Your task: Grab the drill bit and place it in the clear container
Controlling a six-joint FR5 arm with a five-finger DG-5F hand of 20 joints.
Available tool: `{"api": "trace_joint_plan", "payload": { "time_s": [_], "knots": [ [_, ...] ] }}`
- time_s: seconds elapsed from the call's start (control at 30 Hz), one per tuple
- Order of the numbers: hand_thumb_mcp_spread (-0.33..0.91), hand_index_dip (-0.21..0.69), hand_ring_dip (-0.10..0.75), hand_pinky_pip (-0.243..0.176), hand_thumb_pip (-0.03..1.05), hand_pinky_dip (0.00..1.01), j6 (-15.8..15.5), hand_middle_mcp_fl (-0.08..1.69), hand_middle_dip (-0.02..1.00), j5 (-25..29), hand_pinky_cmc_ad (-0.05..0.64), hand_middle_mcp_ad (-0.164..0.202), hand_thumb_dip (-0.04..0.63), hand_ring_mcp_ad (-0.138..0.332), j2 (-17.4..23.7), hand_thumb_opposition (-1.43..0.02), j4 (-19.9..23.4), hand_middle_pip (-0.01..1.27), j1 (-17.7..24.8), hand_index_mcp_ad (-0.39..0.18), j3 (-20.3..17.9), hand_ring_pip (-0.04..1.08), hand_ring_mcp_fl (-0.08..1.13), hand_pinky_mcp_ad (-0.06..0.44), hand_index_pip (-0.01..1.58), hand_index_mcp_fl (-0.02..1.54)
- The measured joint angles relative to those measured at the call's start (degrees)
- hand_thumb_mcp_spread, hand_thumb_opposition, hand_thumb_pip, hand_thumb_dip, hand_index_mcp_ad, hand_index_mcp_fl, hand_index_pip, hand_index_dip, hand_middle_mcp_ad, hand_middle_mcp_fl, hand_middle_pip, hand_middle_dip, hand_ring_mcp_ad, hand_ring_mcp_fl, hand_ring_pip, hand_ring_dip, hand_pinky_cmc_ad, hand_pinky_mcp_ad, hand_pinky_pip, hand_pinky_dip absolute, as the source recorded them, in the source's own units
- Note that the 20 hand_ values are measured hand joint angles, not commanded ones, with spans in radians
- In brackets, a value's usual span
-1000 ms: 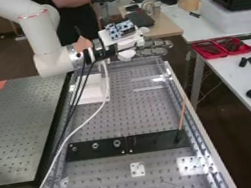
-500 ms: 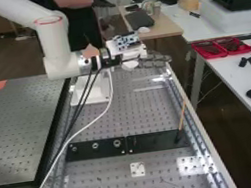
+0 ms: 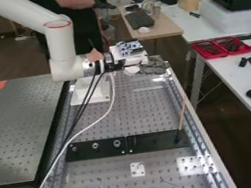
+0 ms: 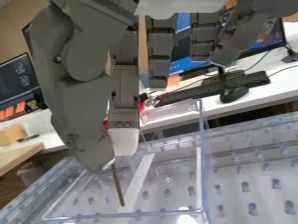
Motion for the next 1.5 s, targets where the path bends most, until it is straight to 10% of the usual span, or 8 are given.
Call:
{"api": "trace_joint_plan", "payload": {
  "time_s": [0.6,1.27,1.5],
  "knots": [
    [0.43,0.183,0.023,-0.077,0.60,0.15,0.1,0.16,0.20,-0.2,0.293,0.042,0.284,0.215,0.7,-0.90,-1.4,0.13,-1.4,-0.091,0.9,0.08,0.01,0.154,0.60,0.24],
    [0.36,0.183,0.023,-0.079,0.51,0.15,-2.4,0.14,0.20,4.0,0.278,0.042,0.283,0.211,9.6,-0.82,-1.0,0.13,-8.1,-0.058,-3.6,0.08,0.01,0.154,0.15,0.23],
    [0.29,0.185,0.021,-0.091,0.42,0.25,-3.0,0.15,0.20,4.4,0.291,0.042,0.175,0.216,13.9,-0.74,-3.9,0.13,-8.8,-0.038,-4.3,0.09,0.02,0.162,0.11,0.21]
  ]
}}
